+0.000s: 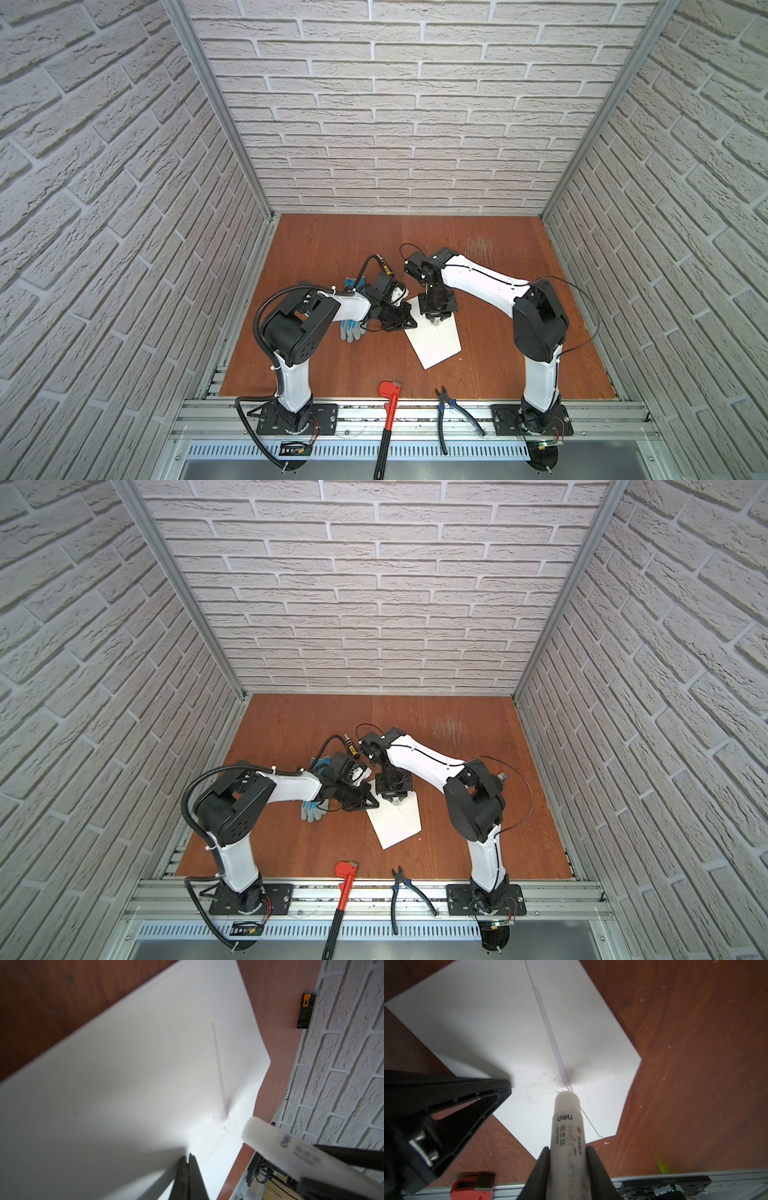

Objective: Place the letter into the envelope and seal it
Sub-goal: 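Lift the glue stick off the envelope with the right gripper, then raise the glue stick toward the left gripper, close left gripper on it, open right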

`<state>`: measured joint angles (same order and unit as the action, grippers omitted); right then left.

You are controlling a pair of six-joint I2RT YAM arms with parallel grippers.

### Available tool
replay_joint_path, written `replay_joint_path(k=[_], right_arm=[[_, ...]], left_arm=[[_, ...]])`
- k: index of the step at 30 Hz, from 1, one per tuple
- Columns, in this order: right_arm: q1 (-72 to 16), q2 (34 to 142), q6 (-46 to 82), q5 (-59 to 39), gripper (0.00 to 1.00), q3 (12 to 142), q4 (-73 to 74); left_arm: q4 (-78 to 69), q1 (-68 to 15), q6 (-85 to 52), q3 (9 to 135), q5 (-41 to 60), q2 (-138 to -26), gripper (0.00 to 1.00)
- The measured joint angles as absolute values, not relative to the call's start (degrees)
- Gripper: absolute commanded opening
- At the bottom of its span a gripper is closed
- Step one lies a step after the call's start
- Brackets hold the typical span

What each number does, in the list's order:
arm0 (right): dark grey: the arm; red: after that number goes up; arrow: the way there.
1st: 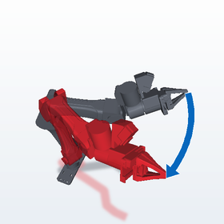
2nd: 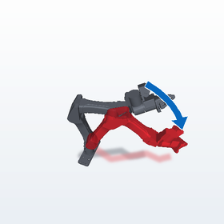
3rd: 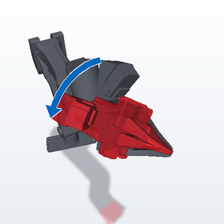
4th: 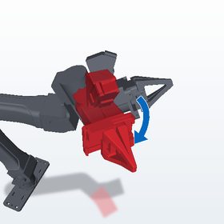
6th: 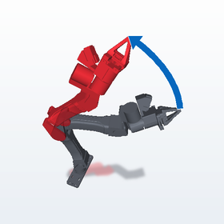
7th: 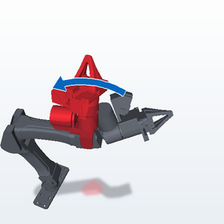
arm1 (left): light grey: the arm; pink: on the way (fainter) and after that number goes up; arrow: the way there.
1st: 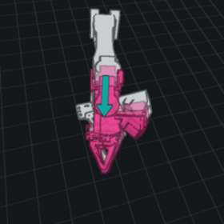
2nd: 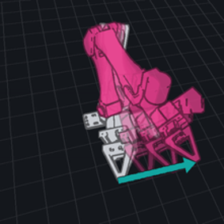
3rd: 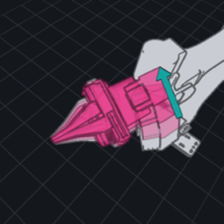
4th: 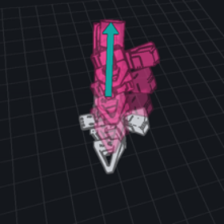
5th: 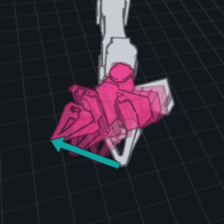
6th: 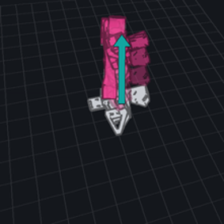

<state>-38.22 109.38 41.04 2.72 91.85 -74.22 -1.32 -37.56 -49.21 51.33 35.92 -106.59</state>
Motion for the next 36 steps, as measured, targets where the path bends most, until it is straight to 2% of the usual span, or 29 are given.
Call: replay_joint_path(k=[10,14,23,29,32,36], right_arm=[[-37.58,91.61,37.80,5.39,0.05,88.25,-72.36],[-37.58,81.58,35.00,5.82,0.05,81.17,-64.18],[-37.60,61.52,25.43,6.39,0.05,61.47,-37.32],[-37.60,55.79,20.21,6.15,0.05,48.34,-15.11],[-37.60,55.29,18.61,6.35,0.05,43.38,-3.73],[-37.60,56.01,17.32,7.51,0.06,39.99,9.17]], left_arm=[[0.62,-37.56,-47.77,51.64,35.46,-105.73,0.01],[3.22,-37.93,-47.46,51.66,33.95,-102.72,0.20],[2.94,-37.85,-48.05,54.59,29.23,-84.05,0.51],[-4.99,-38.39,-52.05,52.86,22.00,-71.26,0.68],[-11.44,-40.64,-54.00,50.54,16.21,-67.94,0.80],[-17.82,-45.10,-54.72,49.60,10.33,-68.05,0.84]])
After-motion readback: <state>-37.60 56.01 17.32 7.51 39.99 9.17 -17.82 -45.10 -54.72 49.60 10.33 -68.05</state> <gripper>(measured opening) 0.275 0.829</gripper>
